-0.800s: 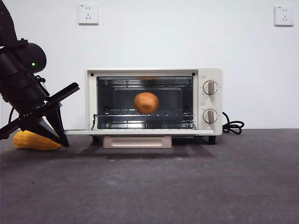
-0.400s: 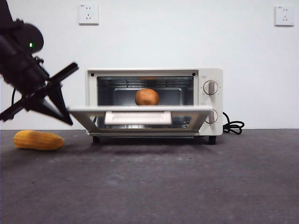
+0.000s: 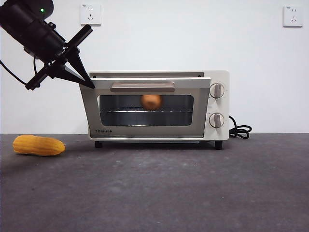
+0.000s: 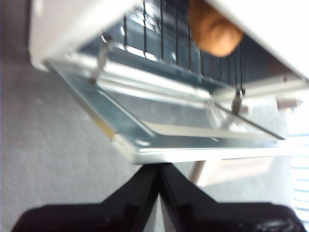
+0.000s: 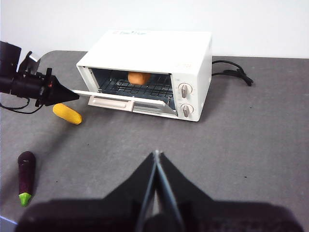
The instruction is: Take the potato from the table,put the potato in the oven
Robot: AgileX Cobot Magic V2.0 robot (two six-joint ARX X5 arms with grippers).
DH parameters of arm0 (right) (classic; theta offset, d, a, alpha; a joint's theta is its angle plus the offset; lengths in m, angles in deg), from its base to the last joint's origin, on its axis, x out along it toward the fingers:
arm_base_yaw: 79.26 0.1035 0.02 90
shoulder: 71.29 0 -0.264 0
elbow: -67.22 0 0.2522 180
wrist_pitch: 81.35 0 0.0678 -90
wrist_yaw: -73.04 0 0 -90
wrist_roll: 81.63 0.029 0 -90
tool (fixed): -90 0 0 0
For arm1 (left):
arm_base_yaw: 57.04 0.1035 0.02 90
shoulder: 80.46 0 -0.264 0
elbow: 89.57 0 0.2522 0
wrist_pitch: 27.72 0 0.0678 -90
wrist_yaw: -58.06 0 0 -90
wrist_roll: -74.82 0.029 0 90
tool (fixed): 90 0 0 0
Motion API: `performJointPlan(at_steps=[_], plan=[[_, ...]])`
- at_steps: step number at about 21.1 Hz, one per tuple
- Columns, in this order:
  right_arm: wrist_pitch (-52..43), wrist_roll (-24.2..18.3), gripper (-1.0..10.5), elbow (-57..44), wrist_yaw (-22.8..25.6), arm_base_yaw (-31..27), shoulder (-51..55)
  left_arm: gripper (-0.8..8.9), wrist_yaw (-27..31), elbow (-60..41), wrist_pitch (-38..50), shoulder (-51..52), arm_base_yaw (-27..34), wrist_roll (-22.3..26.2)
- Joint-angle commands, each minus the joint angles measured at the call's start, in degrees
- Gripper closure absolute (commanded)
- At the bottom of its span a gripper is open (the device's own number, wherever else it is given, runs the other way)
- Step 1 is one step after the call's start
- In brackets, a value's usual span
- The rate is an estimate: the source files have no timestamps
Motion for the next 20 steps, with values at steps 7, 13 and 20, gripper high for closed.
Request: performJointPlan(at_steps=[7, 13, 20], plan=[[1.3, 0.4, 9.5, -0.2, 0.1, 0.0, 0.0, 8.20, 2.2, 0.1, 3.9, -0.2, 0.1, -2.6], [1.3, 0.5, 9.5, -0.2, 0.0, 0.0, 0.0, 8.19, 3.6, 0.1, 8.1, -0.2, 0.1, -5.7], [1.3, 0.7, 9.5, -0.2, 0.0, 0.0, 0.0, 8.19, 8.0, 0.1, 12.2, -0.2, 0.0, -5.5]])
